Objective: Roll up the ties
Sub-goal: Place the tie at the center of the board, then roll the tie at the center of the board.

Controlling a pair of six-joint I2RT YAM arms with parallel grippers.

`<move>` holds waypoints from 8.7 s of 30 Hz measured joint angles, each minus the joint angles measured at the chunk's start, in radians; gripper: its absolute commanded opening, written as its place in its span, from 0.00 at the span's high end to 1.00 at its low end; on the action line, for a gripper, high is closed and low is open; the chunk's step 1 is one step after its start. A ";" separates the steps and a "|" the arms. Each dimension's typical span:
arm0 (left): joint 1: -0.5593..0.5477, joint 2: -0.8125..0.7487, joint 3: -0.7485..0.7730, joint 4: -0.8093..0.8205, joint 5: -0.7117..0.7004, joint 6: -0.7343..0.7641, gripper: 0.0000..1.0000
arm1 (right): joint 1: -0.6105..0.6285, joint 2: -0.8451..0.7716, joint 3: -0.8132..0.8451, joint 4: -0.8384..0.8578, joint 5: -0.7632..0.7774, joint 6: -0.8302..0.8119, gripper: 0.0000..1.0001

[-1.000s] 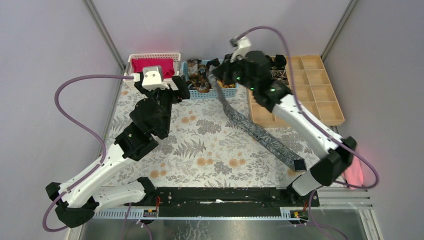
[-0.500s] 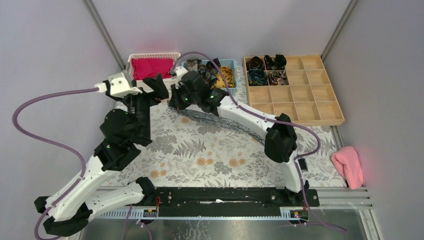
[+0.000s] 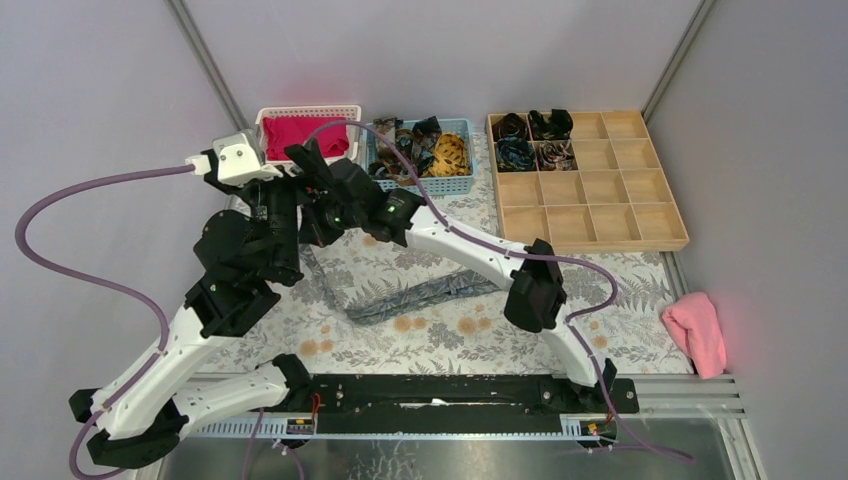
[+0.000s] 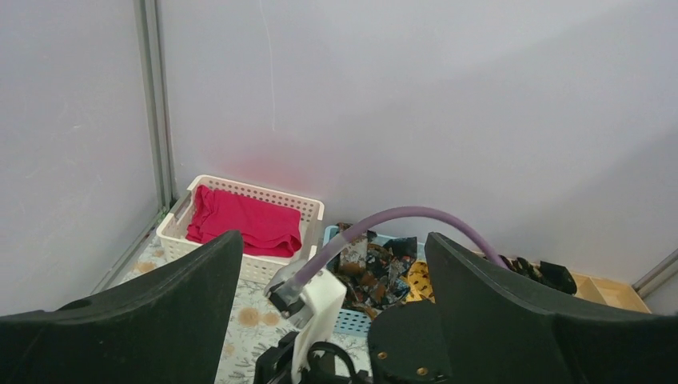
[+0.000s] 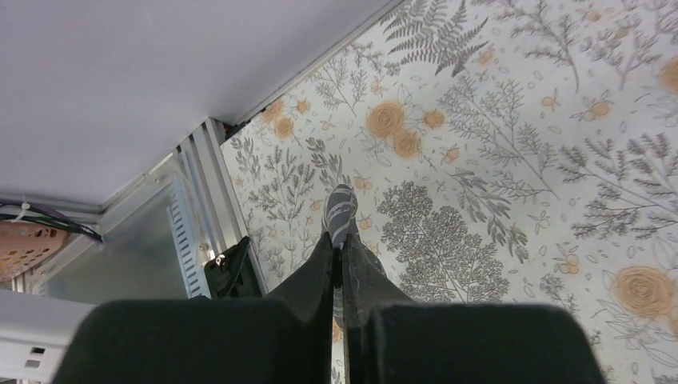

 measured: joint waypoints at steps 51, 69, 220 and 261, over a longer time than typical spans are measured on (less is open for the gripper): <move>0.000 -0.039 -0.438 -0.385 0.020 -0.640 0.47 | 0.023 -0.322 -1.092 0.517 0.115 0.191 0.70; 0.000 0.039 -0.558 -0.518 0.032 -0.833 0.52 | 0.024 -0.424 -1.194 0.505 0.220 0.160 0.66; 0.857 0.406 -0.410 -0.517 0.844 -0.860 1.00 | 0.150 -0.465 -1.057 0.377 0.775 -0.209 0.55; 0.547 0.368 -0.386 -0.374 0.780 -0.794 1.00 | -0.621 -1.152 -1.814 -0.006 0.780 0.690 0.39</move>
